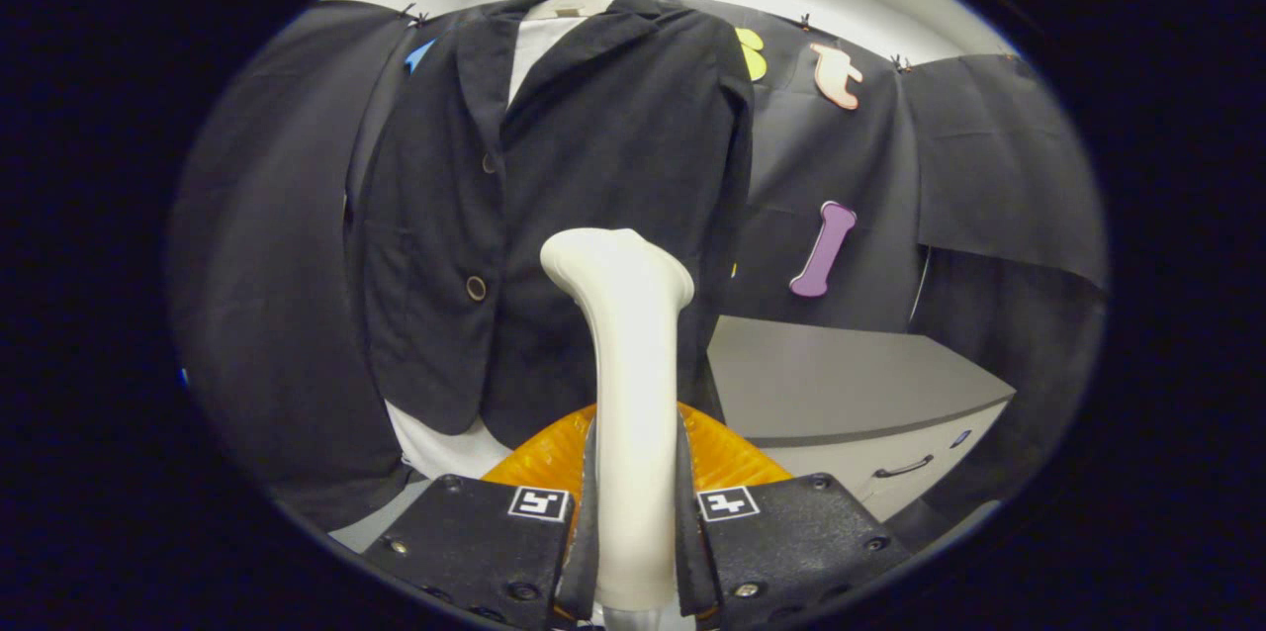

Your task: Iron the clothes twice with a garment steamer, once on the left side and once on the right side.

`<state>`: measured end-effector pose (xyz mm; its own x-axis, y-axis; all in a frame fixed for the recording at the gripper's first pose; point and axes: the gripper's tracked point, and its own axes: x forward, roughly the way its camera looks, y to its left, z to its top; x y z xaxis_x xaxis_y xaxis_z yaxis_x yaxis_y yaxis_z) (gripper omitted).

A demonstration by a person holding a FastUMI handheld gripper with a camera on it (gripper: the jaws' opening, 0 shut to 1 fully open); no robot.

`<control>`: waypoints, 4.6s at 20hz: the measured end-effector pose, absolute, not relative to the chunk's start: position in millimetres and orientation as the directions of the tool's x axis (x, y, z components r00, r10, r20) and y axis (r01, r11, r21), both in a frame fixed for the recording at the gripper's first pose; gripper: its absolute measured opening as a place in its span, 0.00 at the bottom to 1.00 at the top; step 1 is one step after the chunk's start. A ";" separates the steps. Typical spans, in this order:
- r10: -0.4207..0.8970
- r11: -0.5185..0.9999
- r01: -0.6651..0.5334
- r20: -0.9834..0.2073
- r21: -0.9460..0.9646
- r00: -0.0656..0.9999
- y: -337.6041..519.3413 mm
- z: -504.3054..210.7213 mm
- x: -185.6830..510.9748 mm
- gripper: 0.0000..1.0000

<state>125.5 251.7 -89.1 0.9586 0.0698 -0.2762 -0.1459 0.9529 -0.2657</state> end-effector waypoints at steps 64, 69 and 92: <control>0.404 0.889 -0.245 0.414 -0.387 0.815 535.8 183.8 189.2 0.34; 0.346 0.892 -0.191 0.349 -0.409 0.871 530.5 143.6 200.9 0.34; 0.283 0.871 -0.222 0.079 -0.438 0.956 462.2 10.5 160.1 0.34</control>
